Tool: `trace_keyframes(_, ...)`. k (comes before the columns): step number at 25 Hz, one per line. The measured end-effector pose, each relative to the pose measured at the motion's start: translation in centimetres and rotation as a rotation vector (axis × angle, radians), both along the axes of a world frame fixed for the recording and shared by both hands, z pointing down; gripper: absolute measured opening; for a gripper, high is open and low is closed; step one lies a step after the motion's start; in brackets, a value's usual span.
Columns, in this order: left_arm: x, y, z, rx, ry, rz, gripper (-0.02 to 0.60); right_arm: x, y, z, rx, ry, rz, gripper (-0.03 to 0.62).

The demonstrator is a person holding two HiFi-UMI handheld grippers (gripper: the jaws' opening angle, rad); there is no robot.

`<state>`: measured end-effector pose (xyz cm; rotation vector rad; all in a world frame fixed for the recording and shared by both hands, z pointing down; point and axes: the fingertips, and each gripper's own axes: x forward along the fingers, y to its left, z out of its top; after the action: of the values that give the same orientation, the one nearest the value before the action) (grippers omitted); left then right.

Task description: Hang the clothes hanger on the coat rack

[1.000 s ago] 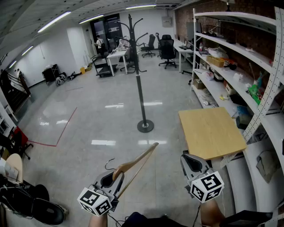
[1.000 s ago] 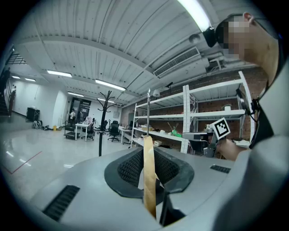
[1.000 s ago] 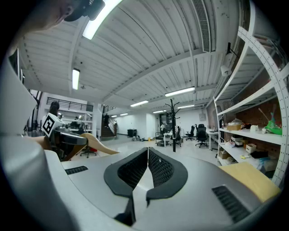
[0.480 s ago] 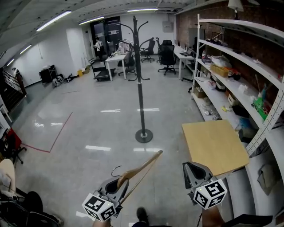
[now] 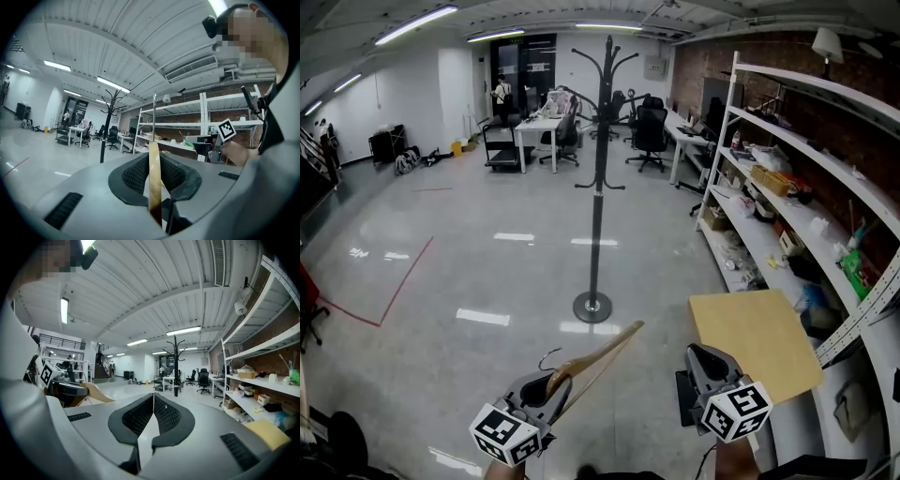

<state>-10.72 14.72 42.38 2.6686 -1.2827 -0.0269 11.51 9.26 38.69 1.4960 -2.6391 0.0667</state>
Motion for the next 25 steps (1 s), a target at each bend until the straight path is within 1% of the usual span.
trace_keyframes(4, 0.5, -2.9, 0.4, -0.023, 0.025, 0.026, 0.052, -1.1, -3.0, -0.2, -0.002, 0.013, -0.021, 0.008)
trace_keyframes(7, 0.4, -5.7, 0.8, -0.035, 0.010, 0.036, 0.052, -1.9, -5.8, 0.1, -0.010, -0.001, -0.039, 0.008)
trace_keyframes(9, 0.6, -8.4, 0.8, -0.035, -0.001, 0.033, 0.052, -2.1, -8.7, 0.5, -0.012, -0.009, -0.055, 0.009)
trace_keyframes(13, 2.2, -14.5, 0.7, -0.025, -0.019, 0.019, 0.052, -0.9, -15.0, 0.8, 0.013, -0.041, -0.087, 0.008)
trace_keyframes(15, 3.0, -17.4, 0.2, -0.019, -0.023, 0.018, 0.052, -0.2, -17.8, 0.4, 0.035, -0.051, -0.108, 0.008)
trace_keyframes(18, 4.1, -21.4, -0.9, -0.011, -0.022, 0.008, 0.052, 1.2, -21.8, -0.1, 0.037, -0.076, -0.119, 0.009)
trace_keyframes(25, 5.1, -29.3, -1.8, -0.025, -0.026, -0.017, 0.052, 2.4, -30.2, -0.7, 0.024, -0.046, -0.151, 0.009)
